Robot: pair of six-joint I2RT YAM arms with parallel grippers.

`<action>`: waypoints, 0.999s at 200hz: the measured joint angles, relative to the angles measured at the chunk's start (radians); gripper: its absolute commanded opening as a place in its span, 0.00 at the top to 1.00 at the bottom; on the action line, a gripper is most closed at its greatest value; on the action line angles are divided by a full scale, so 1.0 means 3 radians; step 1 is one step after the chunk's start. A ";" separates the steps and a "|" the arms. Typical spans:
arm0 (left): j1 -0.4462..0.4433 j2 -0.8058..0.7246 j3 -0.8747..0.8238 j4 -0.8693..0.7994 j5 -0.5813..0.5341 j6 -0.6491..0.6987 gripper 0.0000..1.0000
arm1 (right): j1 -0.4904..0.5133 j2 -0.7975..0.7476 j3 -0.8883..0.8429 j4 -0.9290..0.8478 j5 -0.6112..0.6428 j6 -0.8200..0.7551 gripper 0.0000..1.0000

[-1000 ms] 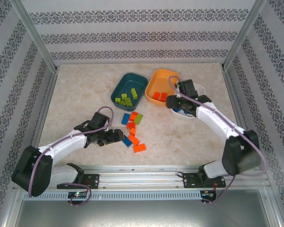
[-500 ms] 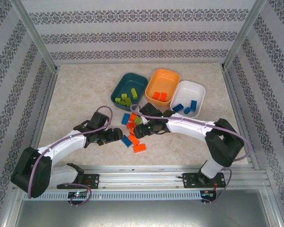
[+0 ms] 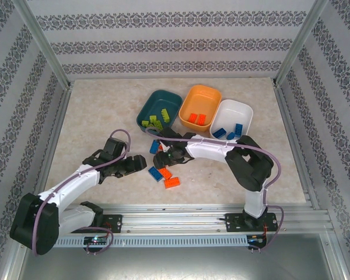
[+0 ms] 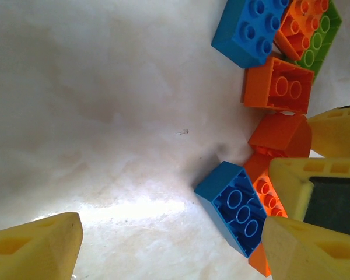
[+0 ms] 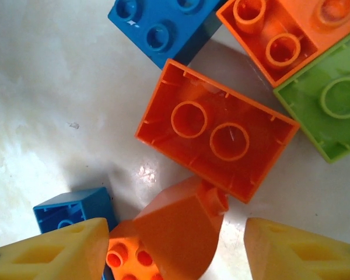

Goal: Sort the legos into containers by color

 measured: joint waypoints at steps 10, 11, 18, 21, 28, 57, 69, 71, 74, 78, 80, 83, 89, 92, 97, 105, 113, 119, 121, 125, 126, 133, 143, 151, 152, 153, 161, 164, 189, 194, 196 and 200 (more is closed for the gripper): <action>0.0029 -0.0029 -0.0019 -0.0003 0.0017 0.0013 0.19 | 0.0000 0.0033 0.0023 -0.0008 -0.0004 0.0020 0.44; 0.0034 -0.0033 -0.0020 -0.0004 0.0014 0.0015 0.19 | 0.0001 0.0038 0.0027 -0.0009 -0.0004 0.0019 0.44; 0.0052 -0.0052 -0.0036 -0.0005 0.0025 0.0019 0.19 | 0.0006 0.0060 0.0045 -0.0010 -0.0004 0.0024 0.47; 0.0062 -0.0058 -0.0042 -0.0008 0.0027 0.0022 0.19 | 0.0010 0.0070 0.0052 -0.0009 -0.0005 0.0015 0.48; 0.0075 -0.0072 -0.0056 -0.0014 0.0037 0.0029 0.19 | 0.0015 0.0090 0.0067 -0.0011 -0.0005 0.0019 0.51; 0.0112 -0.0102 -0.0083 -0.0057 0.0056 0.0046 0.19 | 0.0022 0.0128 0.0092 -0.0011 -0.0001 0.0028 0.60; 0.0121 -0.0117 -0.0084 -0.0072 0.0069 0.0060 0.19 | 0.0022 0.0128 0.0102 -0.0009 -0.0001 0.0024 0.63; 0.0123 -0.0118 -0.0084 -0.0074 0.0072 0.0062 0.19 | 0.0022 0.0128 0.0103 -0.0010 -0.0001 0.0024 0.63; 0.0127 -0.0122 -0.0084 -0.0074 0.0078 0.0067 0.19 | 0.0022 0.0128 0.0104 -0.0010 -0.0001 0.0020 0.64; 0.0131 -0.0123 -0.0083 -0.0074 0.0079 0.0070 0.19 | 0.0022 0.0127 0.0106 -0.0010 0.0000 0.0023 0.65; 0.0132 -0.0126 -0.0084 -0.0074 0.0083 0.0071 0.19 | 0.0022 0.0126 0.0106 -0.0010 0.0000 0.0020 0.65; 0.0132 -0.0128 -0.0083 -0.0074 0.0085 0.0075 0.19 | 0.0022 0.0122 0.0106 -0.0010 0.0001 0.0024 0.66; 0.0135 -0.0128 -0.0083 -0.0075 0.0090 0.0083 0.19 | 0.0020 0.0116 0.0106 -0.0010 0.0004 0.0023 0.67; 0.0135 -0.0128 -0.0083 -0.0076 0.0094 0.0086 0.19 | 0.0022 0.0114 0.0106 -0.0011 0.0009 0.0023 0.67; 0.0135 -0.0128 -0.0084 -0.0081 0.0100 0.0094 0.19 | 0.0020 0.0109 0.0104 -0.0013 0.0017 0.0023 0.67; 0.0135 -0.0128 -0.0084 -0.0089 0.0100 0.0097 0.19 | 0.0020 0.0098 0.0097 -0.0013 0.0031 0.0023 0.67; 0.0135 -0.0128 -0.0083 -0.0094 0.0102 0.0103 0.19 | 0.0020 0.0071 0.0080 -0.0014 0.0042 0.0023 0.67; 0.0136 -0.0128 -0.0084 -0.0097 0.0102 0.0106 0.19 | 0.0018 0.0039 0.0061 -0.0019 0.0057 0.0023 0.67; 0.0136 -0.0128 -0.0084 -0.0097 0.0102 0.0106 0.19 | 0.0018 0.0031 0.0057 -0.0023 0.0062 0.0023 0.67; 0.0136 -0.0128 -0.0084 -0.0097 0.0102 0.0107 0.19 | 0.0013 0.0006 0.0048 -0.0036 0.0067 0.0023 0.67; 0.0136 -0.0128 -0.0084 -0.0097 0.0102 0.0107 0.19 | 0.0013 0.0001 0.0046 -0.0037 0.0067 0.0023 0.67; 0.0136 -0.0128 -0.0083 -0.0097 0.0102 0.0107 0.19 | 0.0011 -0.0045 0.0031 -0.0052 0.0080 0.0023 0.67; 0.0136 -0.0128 -0.0083 -0.0097 0.0102 0.0107 0.19 | -0.0003 -0.0136 0.0005 -0.0069 0.0090 0.0023 0.67; 0.0139 -0.0128 -0.0083 -0.0097 0.0102 0.0108 0.19 | -0.0011 -0.0212 -0.0001 -0.0093 0.0093 0.0023 0.67; 0.0139 -0.0128 -0.0083 -0.0097 0.0103 0.0107 0.19 | -0.0013 -0.0225 -0.0001 -0.0099 0.0093 0.0023 0.67; 0.0139 -0.0128 -0.0084 -0.0097 0.0103 0.0107 0.19 | -0.0013 -0.0231 -0.0001 -0.0099 0.0092 0.0023 0.67; 0.0142 -0.0128 -0.0083 -0.0097 0.0106 0.0107 0.19 | -0.0033 -0.0315 -0.0001 -0.0098 0.0088 0.0022 0.67; 0.0146 -0.0128 -0.0083 -0.0097 0.0109 0.0107 0.19 | -0.0043 -0.0347 -0.0001 -0.0095 0.0088 0.0023 0.67; 0.0153 -0.0126 -0.0083 -0.0095 0.0132 0.0107 0.19 | -0.0178 -0.0519 0.0079 -0.0112 0.0070 0.0010 0.67; 0.0154 -0.0122 -0.0083 -0.0094 0.0141 0.0108 0.19 | -0.0214 -0.0519 0.0127 -0.0121 0.0061 0.0008 0.67; 0.0154 -0.0120 -0.0083 -0.0094 0.0145 0.0107 0.19 | -0.0233 -0.0516 0.0150 -0.0125 0.0058 0.0000 0.67; 0.0154 -0.0112 -0.0084 -0.0094 0.0155 0.0107 0.19 | -0.0261 -0.0507 0.0191 -0.0131 0.0050 -0.0005 0.67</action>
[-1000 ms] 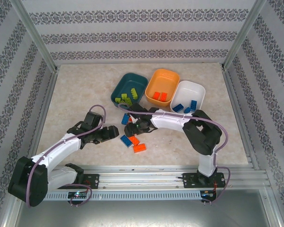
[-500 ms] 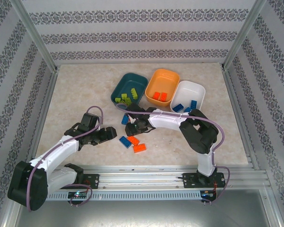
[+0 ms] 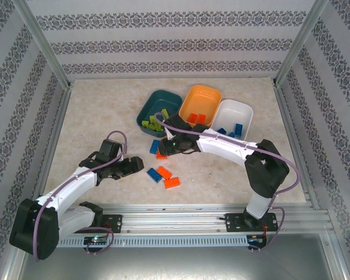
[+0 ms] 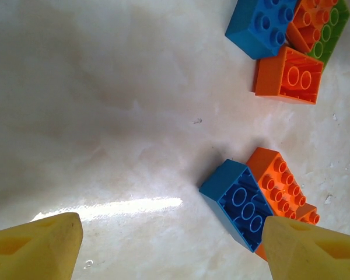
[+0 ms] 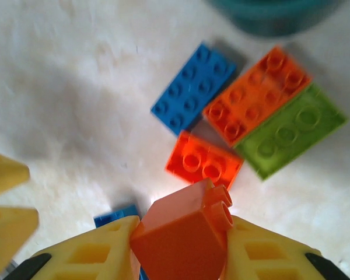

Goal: Sort the legos into containers by color

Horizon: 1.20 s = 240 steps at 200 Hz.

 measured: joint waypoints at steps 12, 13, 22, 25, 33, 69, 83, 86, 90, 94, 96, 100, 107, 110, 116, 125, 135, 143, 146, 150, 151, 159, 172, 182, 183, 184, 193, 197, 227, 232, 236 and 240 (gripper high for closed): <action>0.0000 0.0028 0.0000 0.0000 0.0038 0.0000 0.19 | -0.0107 0.0053 0.0173 -0.0031 -0.0014 -0.0033 0.67; 0.0000 0.0031 0.0000 0.0000 0.0041 0.0000 0.19 | -0.0120 0.0062 0.0198 -0.0032 -0.0014 -0.0038 0.67; 0.0000 0.0050 0.0000 0.0001 0.0060 0.0000 0.19 | -0.0200 0.0134 0.0348 -0.0028 -0.0029 -0.0070 0.67; 0.0000 0.0053 0.0000 0.0000 0.0061 0.0000 0.19 | -0.0234 0.0172 0.0417 -0.0033 -0.0043 -0.0076 0.67; 0.0000 0.0058 0.0000 0.0000 0.0074 0.0000 0.19 | -0.0303 0.0263 0.0572 -0.0029 -0.0064 -0.0097 0.67; 0.0000 0.0058 0.0000 -0.0005 0.0109 0.0015 0.19 | -0.0543 0.0771 0.1240 -0.0041 -0.0146 -0.0156 0.57; 0.0000 0.0057 0.0000 -0.0019 0.0109 0.0018 0.19 | -0.0607 0.0984 0.1483 -0.0061 -0.0168 -0.0173 0.50; 0.0000 0.0057 0.0000 -0.0024 0.0109 0.0018 0.19 | -0.0618 0.1029 0.1537 -0.0070 -0.0175 -0.0200 0.49; 0.0000 0.0057 0.0000 -0.0027 0.0109 0.0018 0.19 | -0.0627 0.1094 0.1606 -0.0079 -0.0179 -0.0191 0.48; 0.0000 0.0056 0.0000 -0.0031 0.0109 0.0018 0.19 | -0.0642 0.1139 0.1658 -0.0088 -0.0183 -0.0201 0.46; 0.0000 0.0056 0.0000 -0.0031 0.0111 0.0019 0.19 | -0.0643 0.1166 0.1686 -0.0094 -0.0187 -0.0195 0.46; 0.0000 0.0056 0.0000 -0.0031 0.0111 0.0019 0.19 | -0.0652 0.1211 0.1732 -0.0103 -0.0191 -0.0212 0.45; 0.0000 0.0056 0.0000 -0.0032 0.0114 0.0022 0.19 | -0.0660 0.1251 0.1768 -0.0120 -0.0196 -0.0226 0.44; 0.0000 0.0056 0.0000 -0.0034 0.0117 0.0023 0.19 | -0.0660 0.1254 0.1770 -0.0125 -0.0197 -0.0228 0.43; 0.0000 0.0056 0.0000 -0.0041 0.0120 0.0024 0.19 | -0.0660 0.1256 0.1769 -0.0150 -0.0197 -0.0247 0.42; 0.0000 0.0056 0.0000 -0.0050 0.0120 0.0025 0.19 | -0.0657 0.1236 0.1746 -0.0168 -0.0192 -0.0275 0.40; 0.0000 0.0056 0.0000 -0.0055 0.0120 0.0025 0.19 | -0.0643 0.1155 0.1648 -0.0160 -0.0169 -0.0304 0.39; 0.0000 0.0056 0.0000 -0.0056 0.0120 0.0025 0.19 | -0.0635 0.1048 0.1516 -0.0170 -0.0142 -0.0340 0.38; 0.0000 0.0056 0.0000 -0.0056 0.0118 0.0027 0.19 | -0.0628 0.0989 0.1438 -0.0169 -0.0134 -0.0355 0.37; 0.0000 0.0057 0.0001 -0.0056 0.0118 0.0025 0.19 | -0.0619 0.0917 0.1356 -0.0179 -0.0121 -0.0366 0.37; 0.0000 0.0057 0.0001 -0.0055 0.0118 0.0027 0.19 | -0.0618 0.0884 0.1320 -0.0175 -0.0114 -0.0366 0.37; 0.0000 0.0062 0.0001 -0.0055 0.0118 0.0027 0.19 | -0.0598 0.0703 0.1104 -0.0172 -0.0094 -0.0409 0.35; 0.0000 0.0079 0.0001 -0.0051 0.0118 0.0025 0.19 | -0.0558 0.0346 0.0718 -0.0181 -0.0064 -0.0453 0.33; 0.0000 0.0097 0.0001 -0.0048 0.0118 0.0024 0.19 | -0.0521 0.0066 0.0434 -0.0205 -0.0056 -0.0481 0.31; 0.0000 0.0097 0.0001 -0.0048 0.0118 0.0024 0.19 | -0.0518 0.0046 0.0412 -0.0207 -0.0053 -0.0481 0.31; 0.0000 0.0098 0.0001 -0.0047 0.0118 0.0023 0.19 | -0.0514 0.0025 0.0393 -0.0207 -0.0052 -0.0478 0.31; 0.0000 0.0109 0.0001 -0.0032 0.0118 0.0022 0.19 | -0.0467 -0.0210 0.0150 -0.0217 -0.0045 -0.0505 0.30; 0.0000 0.0113 0.0001 -0.0022 0.0118 0.0020 0.19 | -0.0441 -0.0308 0.0047 -0.0230 -0.0042 -0.0506 0.30; 0.0000 0.0126 0.0000 0.0095 0.0121 -0.0015 0.19 | -0.0141 -0.0744 -0.0585 -0.0261 0.0023 -0.0504 0.27; 0.0000 0.0126 0.0000 0.0109 0.0121 -0.0018 0.19 | -0.0066 -0.0778 -0.0673 -0.0271 0.0031 -0.0492 0.25; 0.0000 0.0126 0.0000 0.0122 0.0121 -0.0020 0.19 | -0.0004 -0.0799 -0.0740 -0.0275 0.0042 -0.0483 0.24; 0.0000 0.0126 0.0000 0.0131 0.0121 -0.0027 0.19 | 0.0064 -0.0810 -0.0797 -0.0282 0.0052 -0.0460 0.23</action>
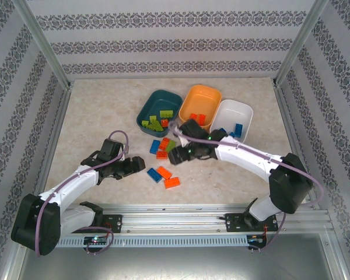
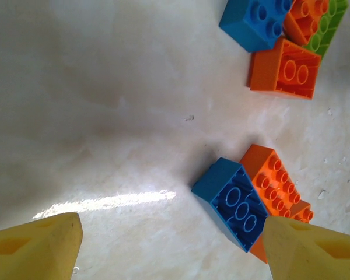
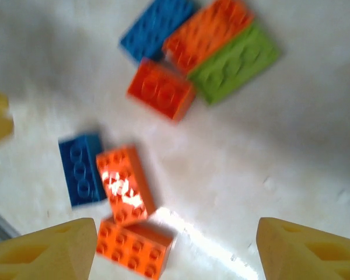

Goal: Sort the legos into containers by color

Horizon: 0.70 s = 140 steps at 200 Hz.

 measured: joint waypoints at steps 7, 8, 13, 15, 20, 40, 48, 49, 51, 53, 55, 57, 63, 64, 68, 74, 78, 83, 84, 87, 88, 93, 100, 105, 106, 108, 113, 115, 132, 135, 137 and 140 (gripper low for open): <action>0.0000 0.0000 0.0001 0.0009 0.0000 -0.0004 0.19 | 0.0099 -0.0008 -0.0076 -0.0010 0.0024 0.0033 0.23; 0.0000 0.0000 0.0001 0.0010 0.0000 -0.0004 0.19 | 0.0117 -0.0008 -0.0092 -0.0011 0.0029 0.0036 0.22; 0.0000 0.0000 0.0001 0.0014 0.0000 -0.0008 0.19 | 0.0178 -0.0008 -0.0136 -0.0015 0.0055 0.0065 0.22; 0.0000 0.0000 0.0001 0.0017 0.0001 -0.0011 0.19 | 0.0207 -0.0008 -0.0155 -0.0015 0.0066 0.0066 0.22; 0.0000 0.0000 0.0000 0.0020 0.0001 -0.0015 0.19 | 0.0278 -0.0006 -0.0195 -0.0023 0.0093 0.0102 0.22; 0.0000 -0.0001 0.0001 0.0023 0.0003 -0.0037 0.19 | 0.0502 0.0014 -0.0257 -0.0052 0.0224 0.0196 0.21; 0.0000 -0.0004 0.0000 0.0023 0.0003 -0.0047 0.19 | 0.0565 0.0046 -0.0257 -0.0048 0.0277 0.0226 0.20; 0.0000 -0.0005 0.0000 0.0023 0.0003 -0.0051 0.19 | 0.0572 0.0052 -0.0257 -0.0046 0.0289 0.0228 0.20; 0.0000 -0.0005 0.0000 0.0023 0.0003 -0.0052 0.19 | 0.0582 0.0060 -0.0257 -0.0043 0.0295 0.0234 0.20; 0.0000 -0.0008 0.0000 0.0023 0.0004 -0.0052 0.19 | 0.0600 0.0075 -0.0257 -0.0041 0.0308 0.0253 0.19; 0.0000 -0.0010 0.0000 0.0023 0.0005 -0.0055 0.19 | 0.0615 0.0088 -0.0257 -0.0039 0.0324 0.0261 0.19; 0.0000 -0.0011 0.0000 0.0023 0.0005 -0.0056 0.19 | 0.0629 0.0103 -0.0257 -0.0038 0.0340 0.0267 0.19; 0.0000 -0.0020 0.0000 0.0023 0.0011 -0.0065 0.19 | 0.0678 0.0151 -0.0253 -0.0039 0.0374 0.0292 0.18; 0.0000 -0.0022 0.0000 0.0022 0.0011 -0.0065 0.19 | 0.0682 0.0158 -0.0253 -0.0039 0.0379 0.0295 0.17; 0.0000 -0.0032 0.0000 0.0022 0.0011 -0.0066 0.19 | 0.0708 0.0192 -0.0249 -0.0041 0.0402 0.0315 0.17; 0.0000 -0.0050 0.0000 0.0022 0.0013 -0.0066 0.19 | 0.0745 0.0252 -0.0238 -0.0041 0.0432 0.0346 0.16; 0.0000 -0.0061 0.0000 0.0022 0.0013 -0.0067 0.19 | 0.0771 0.0292 -0.0229 -0.0041 0.0455 0.0357 0.16; 0.0000 -0.0078 0.0000 0.0022 0.0011 -0.0067 0.19 | 0.0801 0.0340 -0.0215 -0.0045 0.0473 0.0375 0.16; 0.0000 -0.0083 0.0000 0.0020 0.0011 -0.0067 0.19 | 0.0806 0.0346 -0.0212 -0.0043 0.0478 0.0376 0.15; 0.0000 -0.0093 0.0000 0.0022 0.0011 -0.0066 0.19 | 0.0821 0.0374 -0.0202 -0.0046 0.0487 0.0393 0.15; 0.0000 -0.0095 0.0000 0.0022 0.0011 -0.0067 0.19 | 0.0827 0.0379 -0.0200 -0.0048 0.0488 0.0394 0.15; 0.0000 -0.0112 0.0000 0.0020 0.0011 -0.0066 0.19 | 0.0853 0.0430 -0.0173 -0.0060 0.0512 0.0406 0.15; 0.0000 -0.0130 0.0000 0.0020 0.0011 -0.0066 0.19 | 0.0877 0.0484 -0.0139 -0.0066 0.0532 0.0425 0.15; 0.0000 -0.0141 0.0000 0.0020 0.0011 -0.0066 0.19 | 0.0896 0.0524 -0.0108 -0.0076 0.0552 0.0439 0.15; 0.0000 -0.0142 0.0000 0.0020 0.0011 -0.0066 0.19 | 0.0898 0.0530 -0.0104 -0.0078 0.0554 0.0441 0.15; 0.0000 -0.0145 0.0000 0.0020 0.0011 -0.0066 0.19 | 0.0905 0.0547 -0.0092 -0.0080 0.0558 0.0449 0.15; 0.0000 -0.0154 0.0000 0.0020 0.0013 -0.0066 0.19 | 0.0918 0.0584 -0.0060 -0.0088 0.0577 0.0460 0.15; 0.0000 -0.0156 0.0000 0.0020 0.0011 -0.0066 0.19 | 0.0924 0.0596 -0.0047 -0.0090 0.0580 0.0464 0.15; 0.0000 -0.0165 0.0000 0.0020 0.0011 -0.0066 0.19 | 0.0960 0.0690 0.0038 -0.0090 0.0610 0.0490 0.14; 0.0000 -0.0165 0.0000 0.0020 0.0011 -0.0066 0.19 | 0.0964 0.0710 0.0055 -0.0090 0.0613 0.0492 0.14; 0.0000 -0.0165 0.0000 0.0020 0.0011 -0.0066 0.19 | 0.0969 0.0716 0.0061 -0.0090 0.0615 0.0493 0.14; 0.0000 -0.0165 -0.0001 0.0019 0.0011 -0.0066 0.19 | 0.0977 0.0736 0.0076 -0.0090 0.0619 0.0497 0.14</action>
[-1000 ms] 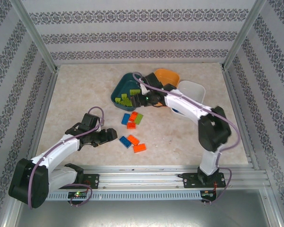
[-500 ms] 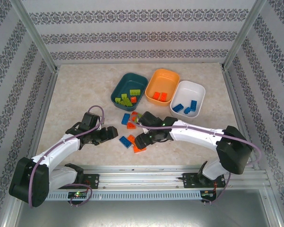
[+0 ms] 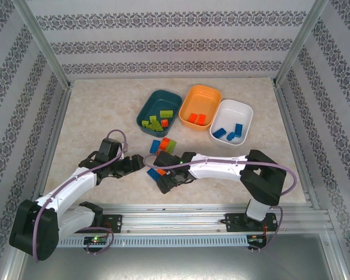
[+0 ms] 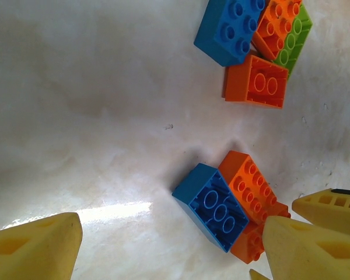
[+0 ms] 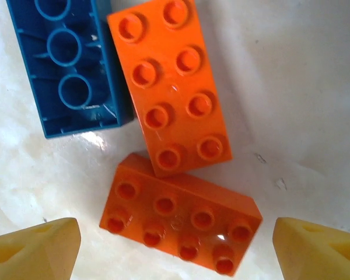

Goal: Sort the legos into containers by color

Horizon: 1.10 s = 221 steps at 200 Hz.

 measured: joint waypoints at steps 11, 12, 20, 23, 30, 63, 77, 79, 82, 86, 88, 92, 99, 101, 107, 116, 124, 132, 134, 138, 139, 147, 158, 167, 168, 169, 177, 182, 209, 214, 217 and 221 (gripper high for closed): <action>0.0000 0.0000 -0.0001 0.0001 0.0000 0.0000 0.19 | 0.0005 0.0058 0.0050 -0.0009 0.0013 0.0013 0.15; 0.0000 0.0000 -0.0001 0.0001 0.0000 0.0000 0.19 | 0.0006 0.0069 0.0056 -0.0011 0.0014 0.0015 0.15; 0.0000 0.0000 -0.0001 0.0000 0.0000 0.0000 0.19 | 0.0014 0.0114 0.0092 -0.0023 0.0025 0.0020 0.15; 0.0000 0.0000 -0.0001 0.0001 0.0000 0.0001 0.19 | 0.0019 0.0131 0.0104 -0.0027 0.0031 0.0028 0.16; 0.0000 0.0000 -0.0001 0.0000 0.0000 0.0001 0.19 | 0.0020 0.0173 0.0127 -0.0033 0.0046 0.0038 0.17; 0.0000 0.0000 -0.0001 -0.0001 0.0000 0.0003 0.19 | 0.0020 0.0295 0.0144 -0.0098 0.0097 0.0074 0.29; 0.0000 0.0000 -0.0001 -0.0001 0.0000 0.0003 0.19 | 0.0020 0.0300 0.0144 -0.0114 0.0113 0.0085 0.37; 0.0000 0.0000 -0.0001 -0.0001 -0.0001 0.0003 0.19 | 0.0020 0.0300 0.0144 -0.0114 0.0116 0.0078 0.37; 0.0000 0.0000 -0.0001 -0.0001 -0.0001 0.0003 0.19 | 0.0020 0.0299 0.0144 -0.0114 0.0123 0.0076 0.38; 0.0000 0.0000 -0.0001 -0.0001 0.0000 0.0003 0.19 | 0.0020 0.0299 0.0144 -0.0113 0.0128 0.0078 0.39; 0.0000 0.0000 -0.0001 -0.0001 -0.0001 0.0003 0.19 | 0.0020 0.0299 0.0144 -0.0112 0.0131 0.0083 0.40; 0.0000 0.0000 -0.0001 -0.0001 -0.0001 0.0003 0.19 | 0.0020 0.0298 0.0144 -0.0112 0.0135 0.0089 0.40; 0.0000 0.0001 -0.0001 -0.0001 0.0000 0.0003 0.19 | 0.0019 0.0294 0.0144 -0.0113 0.0145 0.0092 0.42; 0.0000 0.0001 -0.0001 -0.0001 0.0000 0.0003 0.19 | 0.0018 0.0291 0.0144 -0.0112 0.0148 0.0094 0.42; 0.0000 0.0001 -0.0001 -0.0001 0.0000 0.0003 0.19 | 0.0017 0.0285 0.0141 -0.0120 0.0160 0.0094 0.43; 0.0000 0.0004 -0.0001 -0.0001 0.0000 0.0003 0.19 | -0.0009 0.0262 0.0125 -0.0123 0.0170 0.0094 0.42; 0.0000 0.0008 -0.0001 -0.0001 0.0000 0.0004 0.19 | -0.0032 0.0216 0.0097 -0.0125 0.0172 0.0093 0.42; 0.0000 0.0013 -0.0001 -0.0001 0.0000 0.0004 0.19 | -0.0070 0.0148 0.0066 -0.0140 0.0173 0.0092 0.42; 0.0000 0.0015 -0.0001 -0.0001 0.0000 0.0004 0.19 | -0.0084 0.0123 0.0057 -0.0148 0.0172 0.0090 0.42; 0.0000 0.0017 -0.0001 -0.0001 0.0000 0.0005 0.18 | -0.0114 0.0076 0.0042 -0.0156 0.0172 0.0089 0.42; 0.0000 0.0018 -0.0001 -0.0001 0.0000 0.0005 0.19 | -0.0121 0.0066 0.0039 -0.0160 0.0172 0.0088 0.42; 0.0000 0.0024 -0.0001 -0.0003 0.0000 0.0006 0.19 | -0.0198 -0.0038 0.0019 -0.0187 0.0175 0.0070 0.42; 0.0000 0.0033 -0.0001 -0.0003 0.0000 0.0018 0.19 | -0.0345 -0.0192 0.0008 -0.0215 0.0181 0.0032 0.42; 0.0000 0.0042 -0.0001 -0.0003 0.0000 0.0023 0.19 | -0.0505 -0.0341 0.0009 -0.0229 0.0191 -0.0027 0.42; 0.0000 0.0043 -0.0001 -0.0003 0.0000 0.0025 0.19 | -0.0537 -0.0364 0.0010 -0.0230 0.0193 -0.0041 0.42; 0.0000 0.0045 -0.0001 -0.0003 0.0000 0.0027 0.19 | -0.0553 -0.0374 0.0010 -0.0230 0.0193 -0.0047 0.42; 0.0000 0.0053 -0.0001 -0.0003 0.0000 0.0029 0.19 | -0.0721 -0.0479 0.0025 -0.0243 0.0196 -0.0117 0.42; 0.0000 0.0061 -0.0001 -0.0003 0.0001 0.0031 0.19 | -0.0835 -0.0532 0.0048 -0.0252 0.0205 -0.0159 0.42; 0.0000 0.0130 -0.0001 -0.0001 0.0003 0.0031 0.19 | -0.1480 -0.0538 0.0371 -0.0263 0.0172 -0.0415 0.41; 0.0000 0.0140 -0.0001 -0.0001 0.0003 0.0031 0.19 | -0.1598 -0.0495 0.0476 -0.0257 0.0163 -0.0468 0.41; 0.0000 0.0146 -0.0001 -0.0001 0.0004 0.0031 0.19 | -0.1659 -0.0467 0.0530 -0.0253 0.0154 -0.0492 0.41; 0.0000 0.0151 -0.0001 -0.0001 0.0004 0.0031 0.19 | -0.1741 -0.0421 0.0613 -0.0242 0.0151 -0.0523 0.41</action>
